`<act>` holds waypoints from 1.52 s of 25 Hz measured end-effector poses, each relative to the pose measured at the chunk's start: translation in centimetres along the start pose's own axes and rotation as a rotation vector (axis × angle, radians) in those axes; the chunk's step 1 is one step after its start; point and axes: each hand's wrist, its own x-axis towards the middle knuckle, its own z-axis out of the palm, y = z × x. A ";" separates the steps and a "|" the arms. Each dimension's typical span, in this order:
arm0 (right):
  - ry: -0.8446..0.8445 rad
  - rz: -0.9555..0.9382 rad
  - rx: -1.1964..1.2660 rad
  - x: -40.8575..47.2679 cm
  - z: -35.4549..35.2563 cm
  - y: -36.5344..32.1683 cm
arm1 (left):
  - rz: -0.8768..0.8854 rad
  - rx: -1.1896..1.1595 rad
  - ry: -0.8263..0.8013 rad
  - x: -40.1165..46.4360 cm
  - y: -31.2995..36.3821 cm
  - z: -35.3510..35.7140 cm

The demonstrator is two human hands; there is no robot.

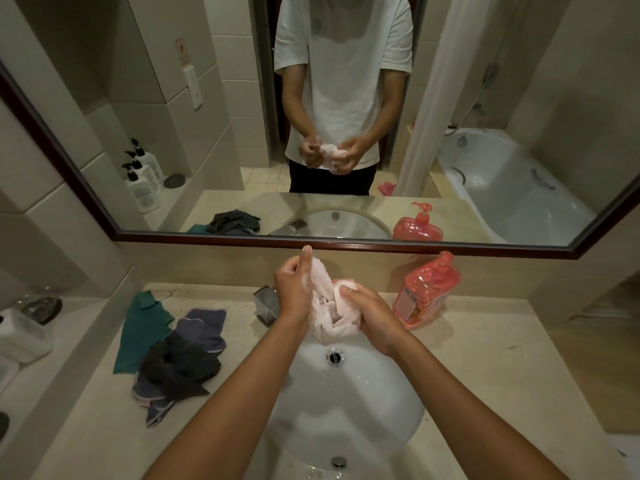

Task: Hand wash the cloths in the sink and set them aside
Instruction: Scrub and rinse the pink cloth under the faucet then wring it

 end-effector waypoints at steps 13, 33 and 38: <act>0.418 -0.258 0.085 0.9 -0.6 -0.8 | -0.252 -0.081 -0.195 -0.1 -2.5 -0.9; 0.572 -0.461 -0.456 0.1 2.3 1.9 | -0.048 0.296 -0.005 -1.9 -3.4 2.4; 0.642 -0.313 -0.648 1.4 1.8 0.8 | 0.049 0.430 0.009 -2.9 -3.8 2.4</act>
